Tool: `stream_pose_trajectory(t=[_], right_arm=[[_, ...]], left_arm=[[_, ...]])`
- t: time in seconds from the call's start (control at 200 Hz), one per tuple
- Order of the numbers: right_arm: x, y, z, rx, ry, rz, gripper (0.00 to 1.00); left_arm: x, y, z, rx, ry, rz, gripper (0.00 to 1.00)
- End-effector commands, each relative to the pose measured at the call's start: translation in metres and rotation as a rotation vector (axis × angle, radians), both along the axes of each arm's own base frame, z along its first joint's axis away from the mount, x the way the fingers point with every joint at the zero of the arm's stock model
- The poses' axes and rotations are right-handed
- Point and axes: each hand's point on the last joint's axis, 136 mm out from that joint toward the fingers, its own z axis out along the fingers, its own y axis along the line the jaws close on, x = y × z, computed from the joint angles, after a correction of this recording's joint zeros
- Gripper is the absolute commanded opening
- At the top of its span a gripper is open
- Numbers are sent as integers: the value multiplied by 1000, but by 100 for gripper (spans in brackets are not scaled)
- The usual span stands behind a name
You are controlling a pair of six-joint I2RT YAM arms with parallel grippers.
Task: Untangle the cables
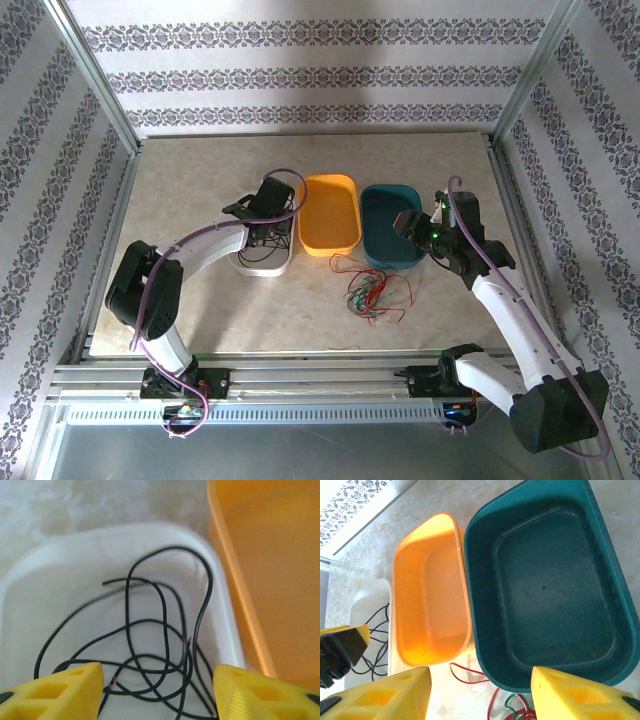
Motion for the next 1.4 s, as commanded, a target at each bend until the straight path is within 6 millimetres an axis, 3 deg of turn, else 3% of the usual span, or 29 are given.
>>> stream_pose_trajectory(t=[0.0,0.12,0.19,0.265,0.415,0.48,0.605,0.725,0.85,1.164,1.344,1.394], right_arm=[[-1,1,8,-1,-21,19,55],[-3,0,7,-15,-19,24,55],[-8,-2,-1,-33,6,30,55],[-17,-1,-15,-45,52,49,55],[-47,9,-51,-70,174,146,54],[-62,17,-68,-74,237,206,54],[-83,37,-92,-105,318,343,52],[-88,65,-97,-122,329,488,51],[-85,83,-102,-194,337,561,51],[-64,82,-112,-341,353,570,49],[-69,85,-126,-367,394,602,41],[-69,84,-128,-382,403,600,34]], left_arm=[[2,9,30,14,-50,36,65],[0,0,57,-40,-147,-9,67],[-10,-27,73,-83,-215,-152,76],[-32,-67,79,-118,-216,-349,77],[-94,-139,58,-174,-81,-702,77],[-114,-155,42,-187,-6,-775,77],[-127,-176,22,-235,43,-817,76],[-118,-178,13,-244,25,-755,75],[-98,-163,5,-218,-6,-615,76],[-98,-144,-12,-195,19,-511,76],[-94,-141,-7,-182,8,-512,76],[-93,-141,-7,-179,11,-513,76]])
